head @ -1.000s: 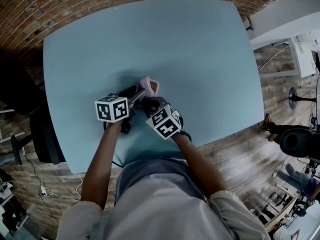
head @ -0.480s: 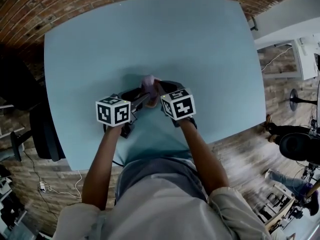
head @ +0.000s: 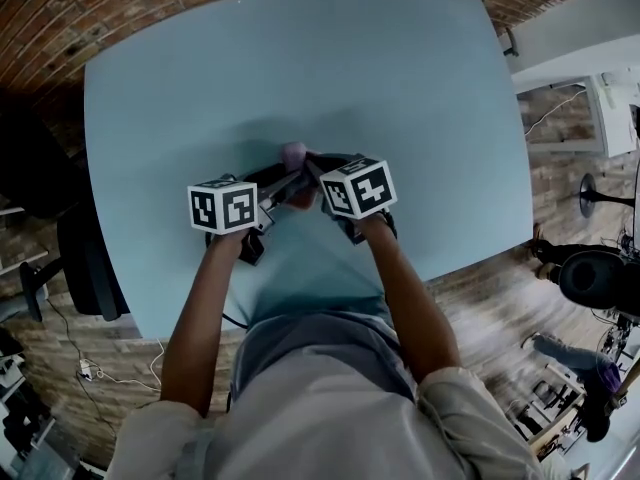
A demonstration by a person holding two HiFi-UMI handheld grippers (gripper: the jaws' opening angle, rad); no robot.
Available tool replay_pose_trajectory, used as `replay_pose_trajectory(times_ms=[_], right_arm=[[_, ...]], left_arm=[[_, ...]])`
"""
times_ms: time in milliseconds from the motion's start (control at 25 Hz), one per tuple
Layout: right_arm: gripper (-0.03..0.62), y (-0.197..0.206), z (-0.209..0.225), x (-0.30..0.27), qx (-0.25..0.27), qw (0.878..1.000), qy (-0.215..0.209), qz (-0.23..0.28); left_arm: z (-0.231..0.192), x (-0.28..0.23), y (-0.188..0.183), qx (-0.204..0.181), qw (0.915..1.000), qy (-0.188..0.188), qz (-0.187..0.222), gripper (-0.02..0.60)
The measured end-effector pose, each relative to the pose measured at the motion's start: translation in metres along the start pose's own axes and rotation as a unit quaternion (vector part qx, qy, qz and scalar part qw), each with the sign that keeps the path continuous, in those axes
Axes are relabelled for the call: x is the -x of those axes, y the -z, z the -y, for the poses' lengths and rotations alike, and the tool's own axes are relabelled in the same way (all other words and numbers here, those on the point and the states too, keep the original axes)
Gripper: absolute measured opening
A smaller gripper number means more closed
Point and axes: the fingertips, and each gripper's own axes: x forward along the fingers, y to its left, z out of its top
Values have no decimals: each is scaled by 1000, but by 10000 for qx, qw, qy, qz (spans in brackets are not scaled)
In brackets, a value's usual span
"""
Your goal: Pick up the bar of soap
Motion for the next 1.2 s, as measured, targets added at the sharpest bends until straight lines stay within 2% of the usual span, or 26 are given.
replay_pose_trajectory(times_ms=[120, 200, 280, 440, 640, 840, 1040, 1200], right_arm=[[0, 0, 2, -1, 328, 9990, 45, -295], [0, 0, 2, -1, 585, 9969, 113, -514], [0, 3, -1, -3, 999, 9915, 266, -789], [0, 9, -15, -15, 1585, 9813, 333, -1039], [2, 9, -20, -22, 1509, 9837, 258, -939], [2, 9, -26, -25, 1384, 9873, 71, -772], [2, 9, -37, -23, 1335, 9888, -396, -543], [2, 10, -40, -19, 1330, 9888, -610, -292]], left_arm=[[4, 1, 4, -70, 9994, 306, -113, 196], [2, 3, 3, -210, 9993, 301, -58, 188], [-6, 5, -2, -396, 9992, -27, 97, 129], [-14, 5, -6, -577, 9966, -545, 229, 142], [-16, 16, -22, -1112, 9892, -924, 226, 167], [-20, 8, -12, -1114, 9907, -723, -292, 179], [-23, 6, -12, -952, 9926, -725, -211, 169], [-22, 7, -8, -806, 9945, -652, -167, 163]])
